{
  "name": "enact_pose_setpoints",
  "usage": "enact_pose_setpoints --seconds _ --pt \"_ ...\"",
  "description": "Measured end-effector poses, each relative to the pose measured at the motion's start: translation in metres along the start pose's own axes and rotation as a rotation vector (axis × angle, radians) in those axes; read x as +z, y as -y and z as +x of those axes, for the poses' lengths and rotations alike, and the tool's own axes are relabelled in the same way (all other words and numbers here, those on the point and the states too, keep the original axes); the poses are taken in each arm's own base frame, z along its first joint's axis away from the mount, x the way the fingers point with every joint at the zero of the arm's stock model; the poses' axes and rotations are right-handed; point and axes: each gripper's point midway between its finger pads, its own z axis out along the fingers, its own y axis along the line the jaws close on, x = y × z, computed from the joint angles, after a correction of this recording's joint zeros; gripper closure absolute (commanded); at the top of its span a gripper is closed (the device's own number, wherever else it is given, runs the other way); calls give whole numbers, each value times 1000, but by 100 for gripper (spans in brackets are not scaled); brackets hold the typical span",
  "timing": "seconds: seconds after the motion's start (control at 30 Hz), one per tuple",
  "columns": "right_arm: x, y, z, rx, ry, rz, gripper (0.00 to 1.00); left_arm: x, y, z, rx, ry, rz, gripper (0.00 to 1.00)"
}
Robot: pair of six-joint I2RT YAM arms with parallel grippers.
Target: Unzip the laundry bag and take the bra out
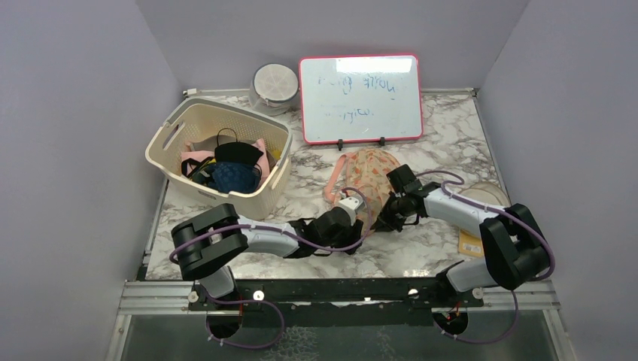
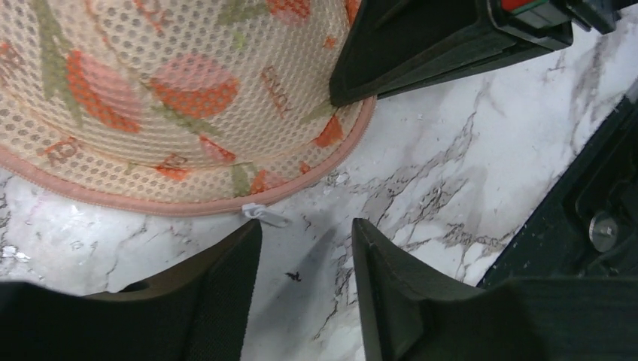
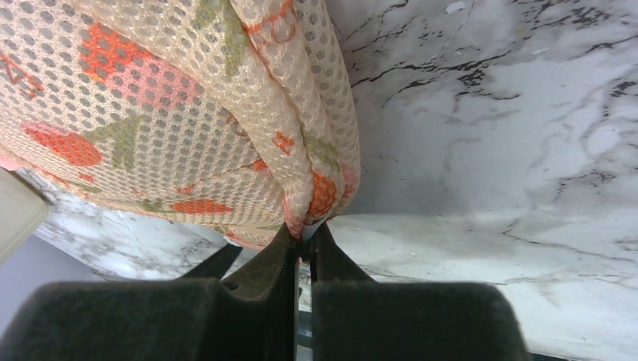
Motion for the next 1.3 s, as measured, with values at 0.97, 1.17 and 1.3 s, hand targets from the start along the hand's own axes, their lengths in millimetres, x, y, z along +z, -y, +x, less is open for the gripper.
enact_pose_setpoints --seconds 0.97,1.17,1.3 --pt "-6 -1 1 -5 13 -22 99 15 -28 -14 -26 79 -344 100" --pt "-7 -2 0 -10 17 -29 99 13 -31 -13 -19 74 -357 100" --pt "-8 -2 0 -30 20 -34 99 12 -34 -13 -4 69 -365 100"
